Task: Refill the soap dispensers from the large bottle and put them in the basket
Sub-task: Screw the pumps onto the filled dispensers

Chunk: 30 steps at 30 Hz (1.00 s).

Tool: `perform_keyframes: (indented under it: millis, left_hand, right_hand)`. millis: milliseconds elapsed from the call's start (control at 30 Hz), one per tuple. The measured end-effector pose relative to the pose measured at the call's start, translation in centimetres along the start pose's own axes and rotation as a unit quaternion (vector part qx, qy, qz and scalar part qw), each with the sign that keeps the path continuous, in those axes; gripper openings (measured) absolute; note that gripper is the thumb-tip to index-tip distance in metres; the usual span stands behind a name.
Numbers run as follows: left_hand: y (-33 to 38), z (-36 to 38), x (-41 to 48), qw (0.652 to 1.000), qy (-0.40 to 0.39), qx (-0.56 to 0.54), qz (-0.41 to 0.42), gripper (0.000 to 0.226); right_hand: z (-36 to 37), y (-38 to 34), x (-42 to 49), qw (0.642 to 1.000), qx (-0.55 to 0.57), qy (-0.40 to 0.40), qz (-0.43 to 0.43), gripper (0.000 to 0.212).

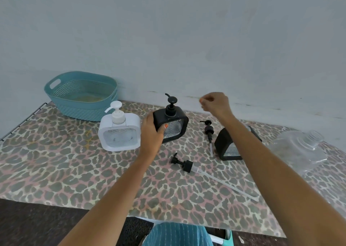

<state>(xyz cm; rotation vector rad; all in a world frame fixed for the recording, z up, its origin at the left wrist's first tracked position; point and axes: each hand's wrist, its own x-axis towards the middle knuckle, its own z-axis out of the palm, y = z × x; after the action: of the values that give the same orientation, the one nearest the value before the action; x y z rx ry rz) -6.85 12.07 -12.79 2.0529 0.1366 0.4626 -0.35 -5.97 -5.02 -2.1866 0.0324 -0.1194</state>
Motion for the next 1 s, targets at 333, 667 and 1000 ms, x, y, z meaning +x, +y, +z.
perform_keyframes:
  millis: [333,667,1000]
  left_hand:
    - [0.3,0.6,-0.7,0.999,-0.012,-0.006,0.034,0.066]
    - [0.1,1.8,-2.5,0.979,0.11,0.012,0.173,0.06]
    - [5.2,5.0,-4.1,0.967,-0.169,0.002,0.192,0.039]
  right_hand:
    - [3.5,6.3,3.4,0.895,-0.407,-0.133,0.125,0.013]
    - [1.8,4.6,4.3,0.953,-0.234,-0.094,0.17,0.038]
    - [-7.1,-1.0,-0.1,0.98,0.162,0.095,0.073,0.021]
